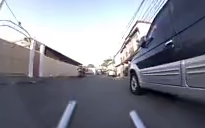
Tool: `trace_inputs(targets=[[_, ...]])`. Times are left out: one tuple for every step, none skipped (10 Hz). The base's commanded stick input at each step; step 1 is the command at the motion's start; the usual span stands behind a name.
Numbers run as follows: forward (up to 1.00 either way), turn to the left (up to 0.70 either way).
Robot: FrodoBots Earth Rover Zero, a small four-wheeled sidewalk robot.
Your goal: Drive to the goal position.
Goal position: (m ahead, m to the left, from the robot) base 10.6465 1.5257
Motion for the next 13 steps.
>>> trace_inputs(targets=[[0.85, -0.22], [0.85, -0.06], [0.85, 0.00], [0.85, 0.00], [0.85, 0.00], [0.85, 0.00], [0.85, 0.00], [0.85, 0.00], [0.85, 0.00], [0.85, 0.00], [0.85, 0.00], [0.85, 0.00], [0.85, 0.00]])
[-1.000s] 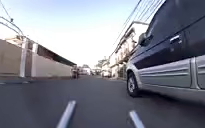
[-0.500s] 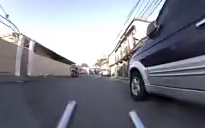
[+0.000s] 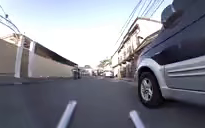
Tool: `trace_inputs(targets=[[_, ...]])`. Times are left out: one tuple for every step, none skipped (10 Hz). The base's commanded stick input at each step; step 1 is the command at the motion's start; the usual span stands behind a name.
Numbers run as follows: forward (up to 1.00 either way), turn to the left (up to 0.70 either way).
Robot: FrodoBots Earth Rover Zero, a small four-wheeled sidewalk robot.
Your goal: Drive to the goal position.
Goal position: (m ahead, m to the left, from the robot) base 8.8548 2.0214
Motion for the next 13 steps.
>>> trace_inputs(targets=[[0.85, 0.00], [0.85, 0.00], [0.85, -0.30], [0.85, -0.34], [0.85, -0.34], [0.85, -0.34], [0.85, -0.34], [0.85, -0.34], [0.85, -0.34], [0.85, -0.34], [0.85, -0.34], [0.85, -0.17], [0.85, -0.03]])
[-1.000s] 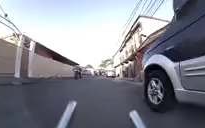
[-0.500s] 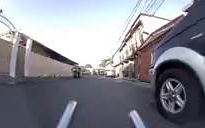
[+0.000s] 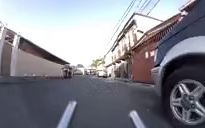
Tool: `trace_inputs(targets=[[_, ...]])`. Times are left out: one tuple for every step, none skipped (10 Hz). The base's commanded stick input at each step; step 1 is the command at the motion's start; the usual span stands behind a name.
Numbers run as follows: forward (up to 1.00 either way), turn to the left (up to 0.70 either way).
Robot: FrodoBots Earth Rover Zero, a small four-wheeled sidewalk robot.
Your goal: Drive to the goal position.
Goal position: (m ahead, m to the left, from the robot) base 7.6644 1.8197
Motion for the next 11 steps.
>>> trace_inputs(targets=[[0.85, 0.00], [0.85, 0.00], [0.85, 0.00], [0.85, 0.00], [0.85, 0.00], [0.85, 0.00], [0.85, 0.00], [0.85, 0.00], [0.85, 0.00], [0.85, 0.00], [0.85, 0.00]])
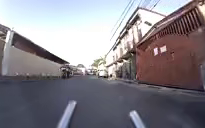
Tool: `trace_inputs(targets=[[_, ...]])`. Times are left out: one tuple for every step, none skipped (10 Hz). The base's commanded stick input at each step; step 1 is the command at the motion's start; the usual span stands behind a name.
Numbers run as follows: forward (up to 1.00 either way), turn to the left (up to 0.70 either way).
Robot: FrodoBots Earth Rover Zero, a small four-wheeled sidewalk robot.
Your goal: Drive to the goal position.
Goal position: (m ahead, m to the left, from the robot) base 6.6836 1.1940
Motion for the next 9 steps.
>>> trace_inputs(targets=[[0.85, 0.00], [0.85, 0.00], [0.85, 0.00], [0.85, 0.00], [0.85, 0.00], [0.85, 0.00], [0.85, 0.00], [0.85, 0.00], [0.85, 0.00]])
